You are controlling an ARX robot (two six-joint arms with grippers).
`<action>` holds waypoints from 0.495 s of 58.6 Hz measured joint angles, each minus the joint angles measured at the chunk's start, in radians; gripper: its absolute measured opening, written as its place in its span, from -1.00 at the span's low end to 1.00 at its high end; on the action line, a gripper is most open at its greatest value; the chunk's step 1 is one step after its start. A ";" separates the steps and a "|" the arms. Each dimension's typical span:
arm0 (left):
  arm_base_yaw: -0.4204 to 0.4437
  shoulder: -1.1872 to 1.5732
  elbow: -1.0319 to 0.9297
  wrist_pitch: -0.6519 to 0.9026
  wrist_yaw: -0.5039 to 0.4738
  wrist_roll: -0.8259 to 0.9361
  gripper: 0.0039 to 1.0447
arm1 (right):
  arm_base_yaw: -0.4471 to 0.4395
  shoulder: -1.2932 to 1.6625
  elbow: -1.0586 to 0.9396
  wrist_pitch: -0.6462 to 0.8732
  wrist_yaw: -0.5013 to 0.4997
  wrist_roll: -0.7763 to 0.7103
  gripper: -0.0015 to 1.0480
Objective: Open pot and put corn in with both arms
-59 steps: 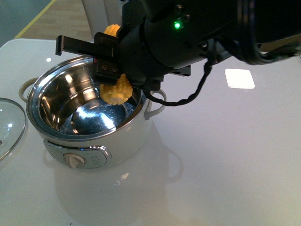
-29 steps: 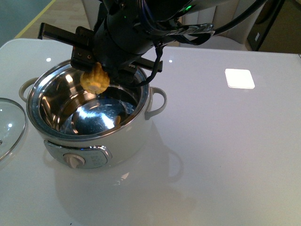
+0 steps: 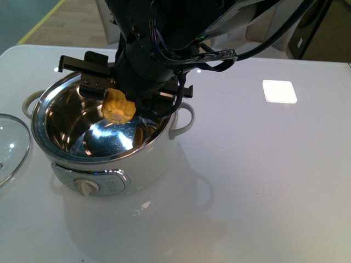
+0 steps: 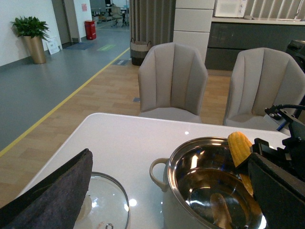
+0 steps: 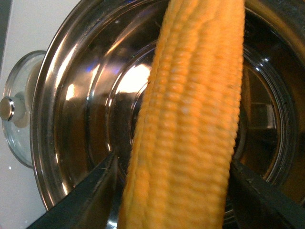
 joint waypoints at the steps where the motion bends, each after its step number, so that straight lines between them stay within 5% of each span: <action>1: 0.000 0.000 0.000 0.000 0.000 0.000 0.87 | 0.000 -0.001 0.000 0.000 0.000 0.000 0.30; 12: 0.000 0.000 0.000 0.000 0.000 0.000 0.87 | -0.013 -0.031 -0.019 0.003 0.000 0.001 0.84; 29: 0.000 0.000 0.000 0.000 0.000 0.000 0.87 | -0.128 -0.230 -0.179 0.084 -0.051 0.039 0.83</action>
